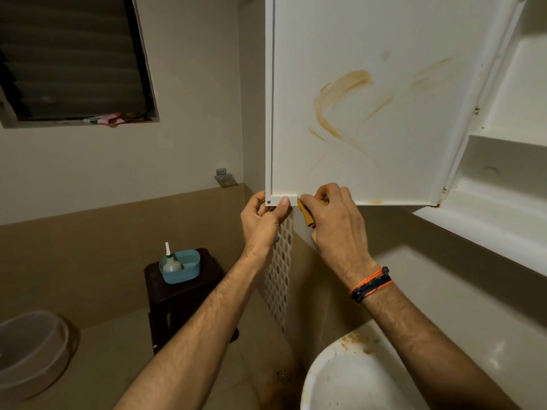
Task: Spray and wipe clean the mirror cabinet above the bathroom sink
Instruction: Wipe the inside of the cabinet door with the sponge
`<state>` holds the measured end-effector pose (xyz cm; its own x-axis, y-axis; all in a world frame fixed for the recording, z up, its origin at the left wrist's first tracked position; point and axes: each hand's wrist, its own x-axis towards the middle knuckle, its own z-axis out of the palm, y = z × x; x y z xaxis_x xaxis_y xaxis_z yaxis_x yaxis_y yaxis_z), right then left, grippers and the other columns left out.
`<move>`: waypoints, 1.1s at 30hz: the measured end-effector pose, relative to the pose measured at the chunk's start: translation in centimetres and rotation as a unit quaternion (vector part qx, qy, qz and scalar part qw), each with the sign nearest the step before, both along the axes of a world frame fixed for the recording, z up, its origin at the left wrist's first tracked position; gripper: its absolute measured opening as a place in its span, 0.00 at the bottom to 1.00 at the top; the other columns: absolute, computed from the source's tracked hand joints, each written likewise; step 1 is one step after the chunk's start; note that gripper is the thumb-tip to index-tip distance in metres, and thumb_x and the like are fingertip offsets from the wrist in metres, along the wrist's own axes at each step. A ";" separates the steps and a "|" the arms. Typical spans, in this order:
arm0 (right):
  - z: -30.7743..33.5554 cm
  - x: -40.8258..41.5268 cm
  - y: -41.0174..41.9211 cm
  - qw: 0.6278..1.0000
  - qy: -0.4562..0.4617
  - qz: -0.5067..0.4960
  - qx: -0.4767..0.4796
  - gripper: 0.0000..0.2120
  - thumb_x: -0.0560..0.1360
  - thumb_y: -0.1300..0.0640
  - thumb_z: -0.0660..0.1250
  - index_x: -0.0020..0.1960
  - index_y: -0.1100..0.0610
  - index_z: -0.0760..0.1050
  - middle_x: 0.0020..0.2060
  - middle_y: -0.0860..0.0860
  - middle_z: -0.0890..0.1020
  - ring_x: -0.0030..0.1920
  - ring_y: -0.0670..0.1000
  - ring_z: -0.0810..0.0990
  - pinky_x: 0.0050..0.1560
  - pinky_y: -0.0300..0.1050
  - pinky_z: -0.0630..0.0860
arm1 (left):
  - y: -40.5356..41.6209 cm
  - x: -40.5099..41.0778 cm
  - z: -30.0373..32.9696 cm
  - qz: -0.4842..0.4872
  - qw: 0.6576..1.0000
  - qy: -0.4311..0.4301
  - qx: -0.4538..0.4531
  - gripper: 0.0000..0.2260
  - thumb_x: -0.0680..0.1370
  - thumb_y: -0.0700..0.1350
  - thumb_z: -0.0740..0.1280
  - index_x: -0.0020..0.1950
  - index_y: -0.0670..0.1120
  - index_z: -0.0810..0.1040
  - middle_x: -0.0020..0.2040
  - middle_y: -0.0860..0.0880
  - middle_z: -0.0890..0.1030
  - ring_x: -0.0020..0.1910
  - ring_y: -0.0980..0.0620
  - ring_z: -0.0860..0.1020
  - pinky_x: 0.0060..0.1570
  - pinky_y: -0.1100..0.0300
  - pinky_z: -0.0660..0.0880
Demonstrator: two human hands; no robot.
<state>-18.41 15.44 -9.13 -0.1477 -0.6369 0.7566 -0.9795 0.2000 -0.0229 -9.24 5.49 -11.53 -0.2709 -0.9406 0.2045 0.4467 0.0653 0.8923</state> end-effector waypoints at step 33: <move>-1.5 -1.3 -0.7 0.986 0.082 0.073 -0.126 0.08 0.76 0.60 0.64 0.53 0.58 0.80 0.50 0.56 0.80 0.51 0.57 0.78 0.49 0.49 0.74 | 2.1 -2.2 -0.5 -0.062 0.989 0.104 0.081 0.08 0.78 0.41 0.69 0.51 0.36 0.79 0.47 0.41 0.84 0.49 0.48 0.83 0.48 0.59 0.80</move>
<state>-19.71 14.75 -10.65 0.0684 -0.4318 0.8994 -0.9921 0.0654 0.1068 -11.42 7.64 -12.04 -0.3550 -0.9275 0.1169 0.6173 -0.1387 0.7744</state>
